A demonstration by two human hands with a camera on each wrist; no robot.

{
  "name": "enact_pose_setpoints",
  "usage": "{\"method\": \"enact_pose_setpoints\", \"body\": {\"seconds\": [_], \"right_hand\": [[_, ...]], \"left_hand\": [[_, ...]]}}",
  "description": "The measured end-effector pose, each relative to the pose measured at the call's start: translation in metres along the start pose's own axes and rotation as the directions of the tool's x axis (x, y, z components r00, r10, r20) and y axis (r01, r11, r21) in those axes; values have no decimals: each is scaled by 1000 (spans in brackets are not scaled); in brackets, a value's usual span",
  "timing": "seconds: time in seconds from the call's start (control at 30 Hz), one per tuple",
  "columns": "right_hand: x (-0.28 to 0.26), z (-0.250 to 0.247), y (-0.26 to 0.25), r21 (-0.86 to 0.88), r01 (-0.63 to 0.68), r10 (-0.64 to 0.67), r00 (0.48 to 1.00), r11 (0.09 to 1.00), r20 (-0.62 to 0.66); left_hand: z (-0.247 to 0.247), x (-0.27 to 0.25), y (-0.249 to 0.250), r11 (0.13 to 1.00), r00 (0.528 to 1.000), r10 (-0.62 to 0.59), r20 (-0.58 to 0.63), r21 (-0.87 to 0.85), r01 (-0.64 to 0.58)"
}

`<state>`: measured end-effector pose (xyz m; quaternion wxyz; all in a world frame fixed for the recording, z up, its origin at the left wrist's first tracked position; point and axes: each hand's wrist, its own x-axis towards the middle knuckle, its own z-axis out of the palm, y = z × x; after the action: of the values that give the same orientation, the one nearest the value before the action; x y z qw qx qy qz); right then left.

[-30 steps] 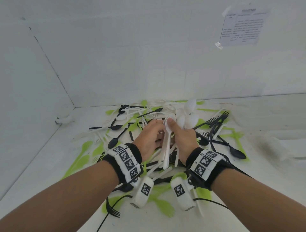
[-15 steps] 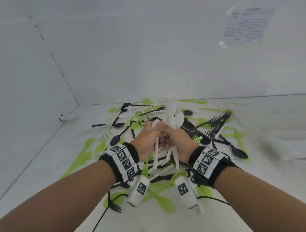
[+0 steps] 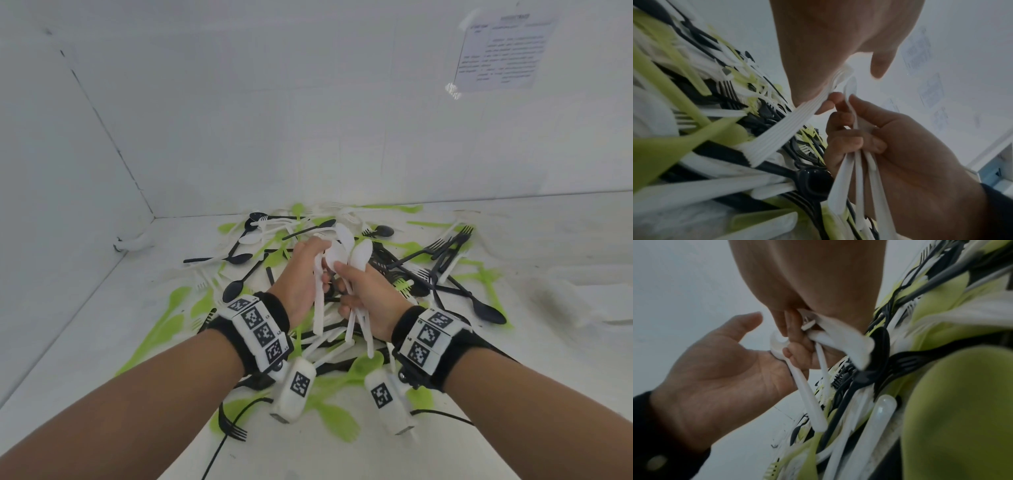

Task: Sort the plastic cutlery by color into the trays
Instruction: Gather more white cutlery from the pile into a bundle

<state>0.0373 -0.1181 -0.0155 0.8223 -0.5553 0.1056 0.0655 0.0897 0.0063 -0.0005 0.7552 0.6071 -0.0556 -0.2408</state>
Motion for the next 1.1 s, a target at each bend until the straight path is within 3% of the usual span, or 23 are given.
{"method": "enact_pose_setpoints", "body": {"seconds": [0.1, 0.2, 0.27, 0.37, 0.47, 0.57, 0.7, 0.77, 0.83, 0.93, 1.0, 1.1], "right_hand": [[2, -4, 2, -33, 17, -17, 1000, 999, 17], [4, -3, 3, -26, 15, -14, 999, 1000, 28], [7, -6, 5, 0, 17, -17, 1000, 1000, 19], [12, -17, 6, -103, 70, -82, 990, 992, -119], [12, -25, 1, -127, 43, -65, 983, 991, -173], [8, -16, -8, -118, 0, 0, 1000, 993, 0], [3, 2, -13, -43, -135, 141, 952, 990, 273], [2, 6, -13, -14, -182, 176, 928, 983, 329], [3, 6, -11, -12, -191, 184, 923, 981, 337], [7, -2, -9, -20, -158, 158, 960, 987, 230], [10, -11, -8, -28, -95, 95, 995, 995, 26], [15, -23, -11, -200, -15, -37, 967, 980, -254]], "left_hand": [[1, 1, -6, 986, 997, 63, -52, 157, -55], [0, 3, -7, 990, 997, 66, -39, 129, -60], [-1, 6, -6, 990, 987, 86, -134, 119, -70], [-7, 12, -1, 988, 928, 147, -342, 101, -119], [-18, 16, 7, 984, 898, 176, -404, 78, -158], [-20, 19, 9, 983, 917, 170, -362, 129, -131], [-8, 17, 8, 996, 996, 11, -89, -92, -19], [-2, 13, 10, 996, 1000, -15, -8, -83, 14], [-2, 10, 10, 999, 999, 34, -25, -37, -35], [-11, 12, 9, 994, 994, 77, -77, -66, -82], [-19, 17, 11, 989, 971, 118, -208, -68, -134], [-31, 20, 12, 985, 939, 157, -307, -23, -173]]}}
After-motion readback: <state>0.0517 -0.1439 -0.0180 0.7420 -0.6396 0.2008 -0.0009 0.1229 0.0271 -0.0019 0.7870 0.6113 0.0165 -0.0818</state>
